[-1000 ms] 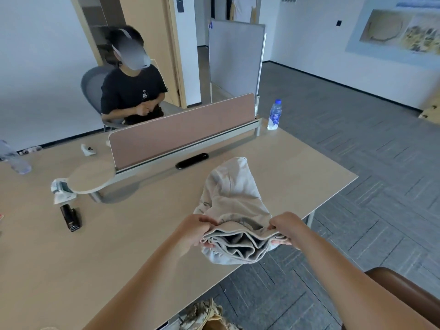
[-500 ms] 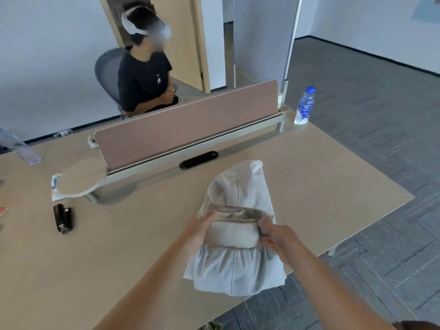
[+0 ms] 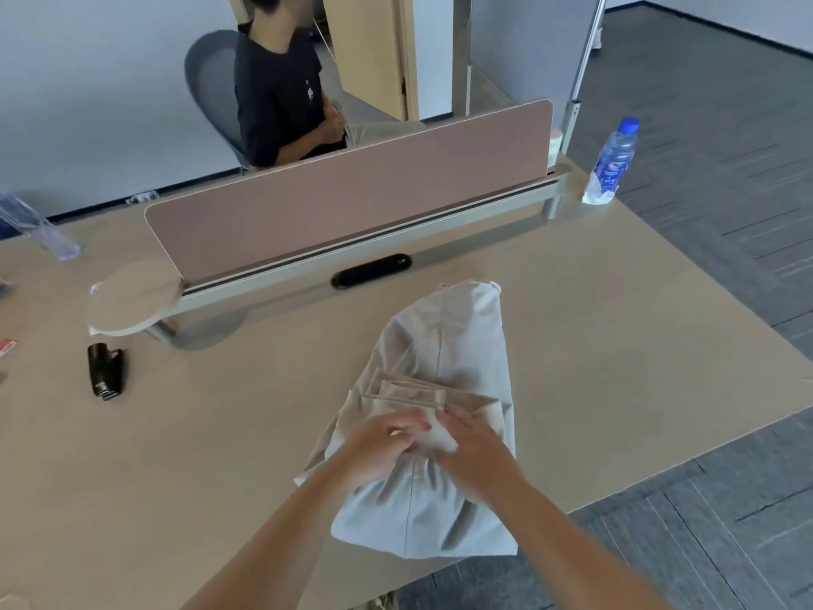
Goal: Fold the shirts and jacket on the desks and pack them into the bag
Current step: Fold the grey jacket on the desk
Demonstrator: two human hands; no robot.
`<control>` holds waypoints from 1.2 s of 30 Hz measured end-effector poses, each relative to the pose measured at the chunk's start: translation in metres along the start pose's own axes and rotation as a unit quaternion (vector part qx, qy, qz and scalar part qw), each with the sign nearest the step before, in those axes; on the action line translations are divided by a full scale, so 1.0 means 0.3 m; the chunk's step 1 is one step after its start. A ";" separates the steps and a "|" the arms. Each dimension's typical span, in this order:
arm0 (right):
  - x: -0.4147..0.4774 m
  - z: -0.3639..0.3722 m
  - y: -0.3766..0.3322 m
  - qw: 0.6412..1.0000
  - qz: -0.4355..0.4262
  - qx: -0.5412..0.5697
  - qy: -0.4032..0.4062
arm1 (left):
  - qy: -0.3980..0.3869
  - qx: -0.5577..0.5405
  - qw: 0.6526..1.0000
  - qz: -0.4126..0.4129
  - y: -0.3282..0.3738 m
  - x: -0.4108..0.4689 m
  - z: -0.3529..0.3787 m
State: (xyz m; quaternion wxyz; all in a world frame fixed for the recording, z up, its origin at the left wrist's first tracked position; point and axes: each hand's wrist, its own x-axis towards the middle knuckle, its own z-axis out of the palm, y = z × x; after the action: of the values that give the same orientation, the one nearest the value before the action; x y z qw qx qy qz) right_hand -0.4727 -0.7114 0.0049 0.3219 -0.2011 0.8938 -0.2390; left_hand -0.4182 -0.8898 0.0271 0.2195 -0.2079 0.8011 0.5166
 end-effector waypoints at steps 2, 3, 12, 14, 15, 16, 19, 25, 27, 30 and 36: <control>0.028 0.037 0.017 0.999 0.022 -0.017 -0.027 | -0.001 -0.033 0.999 -0.013 -0.016 0.021 0.017; 0.039 0.054 0.026 0.999 0.029 -0.025 -0.031 | -0.002 -0.049 0.999 -0.018 -0.027 0.035 0.028; 0.127 0.141 0.072 0.997 0.076 -0.016 0.028 | 0.012 -0.142 0.989 -0.031 -0.087 0.122 0.060; 0.128 0.148 0.076 0.996 0.087 0.005 0.031 | -0.002 -0.152 0.988 -0.027 -0.100 0.114 0.055; 0.119 0.135 0.072 0.994 0.097 0.041 0.031 | -0.009 -0.146 0.989 -0.022 -0.097 0.098 0.046; 0.102 0.118 0.070 0.990 0.108 0.089 0.030 | -0.016 -0.134 0.991 -0.015 -0.095 0.076 0.035; -0.004 0.064 0.056 0.980 0.111 0.154 0.060 | -0.009 -0.112 0.993 0.021 -0.097 -0.016 -0.002; -0.274 0.131 0.036 0.959 0.164 0.166 0.158 | 0.131 -0.041 0.990 0.027 -0.231 -0.281 -0.065; -0.338 0.194 0.032 0.953 0.190 0.181 0.150 | 0.147 -0.030 0.988 0.028 -0.288 -0.318 -0.072; -0.359 0.265 0.024 0.943 0.213 0.200 0.161 | 0.123 -0.040 0.991 0.026 -0.317 -0.323 -0.064; -0.314 0.339 0.055 0.929 0.255 0.201 0.176 | 0.135 0.074 0.988 -0.003 -0.368 -0.296 -0.011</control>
State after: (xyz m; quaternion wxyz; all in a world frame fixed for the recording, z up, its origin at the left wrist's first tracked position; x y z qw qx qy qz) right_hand -0.3408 -0.6801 -0.0280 0.2430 0.1483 0.8904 -0.3552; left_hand -0.2842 -0.9252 -0.0026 0.1253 -0.2613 0.8586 0.4229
